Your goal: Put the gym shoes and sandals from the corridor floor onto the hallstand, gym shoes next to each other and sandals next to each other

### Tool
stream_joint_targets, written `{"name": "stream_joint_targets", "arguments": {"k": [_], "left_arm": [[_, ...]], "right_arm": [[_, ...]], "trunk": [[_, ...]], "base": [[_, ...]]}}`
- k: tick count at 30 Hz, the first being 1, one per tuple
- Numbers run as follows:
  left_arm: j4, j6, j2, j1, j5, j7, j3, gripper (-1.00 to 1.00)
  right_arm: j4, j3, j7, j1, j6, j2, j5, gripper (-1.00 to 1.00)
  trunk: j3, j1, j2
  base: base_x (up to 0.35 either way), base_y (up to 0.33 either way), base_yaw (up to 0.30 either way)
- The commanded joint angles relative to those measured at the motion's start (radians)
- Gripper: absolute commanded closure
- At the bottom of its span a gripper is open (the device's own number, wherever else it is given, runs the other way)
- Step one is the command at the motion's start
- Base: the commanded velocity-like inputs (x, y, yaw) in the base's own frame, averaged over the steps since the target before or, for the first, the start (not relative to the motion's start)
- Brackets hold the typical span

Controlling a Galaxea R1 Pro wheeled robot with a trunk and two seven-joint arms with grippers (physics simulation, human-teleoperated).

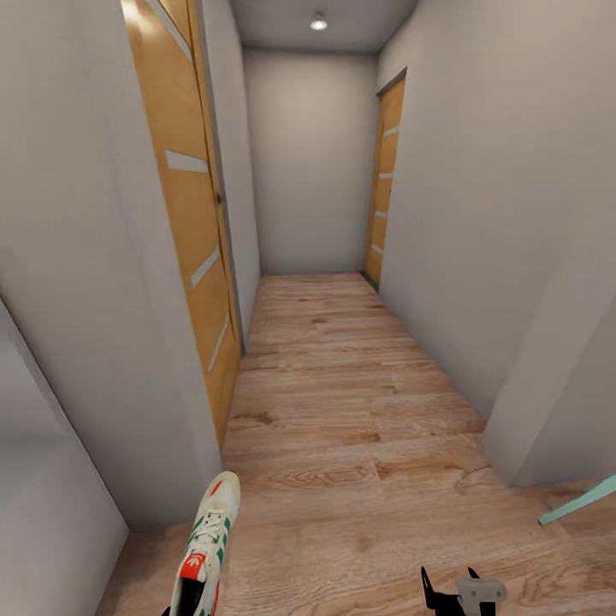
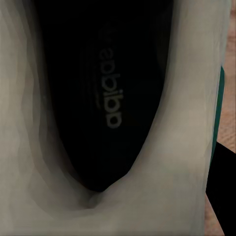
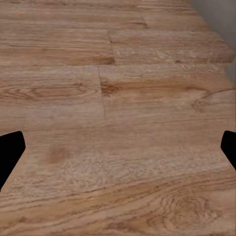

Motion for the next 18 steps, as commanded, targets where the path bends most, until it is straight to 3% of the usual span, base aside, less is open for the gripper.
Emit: {"name": "stream_joint_targets", "arguments": {"k": [1,12,18], "left_arm": [[0.000,-0.003,0.000,-0.001,-0.002,0.002,-0.003,1.00],[0.000,-0.003,0.000,-0.001,-0.002,0.002,-0.003,1.00],[0.000,-0.003,0.000,-0.001,-0.002,0.002,-0.004,1.00]], "right_arm": [[0.001,-0.006,-0.002,-0.001,-0.003,0.000,0.007,-1.00],[0.001,-0.007,-0.004,-0.001,-0.003,0.000,0.004,-1.00],[0.001,-0.007,-0.004,-0.001,-0.003,0.000,0.004,-1.00]], "trunk": [[-0.001,0.000,0.000],[-0.001,0.000,0.000],[-0.001,0.000,0.000]], "base": [[0.337,0.000,0.000],[0.316,0.124,-0.009],[0.141,0.089,-0.215]]}}
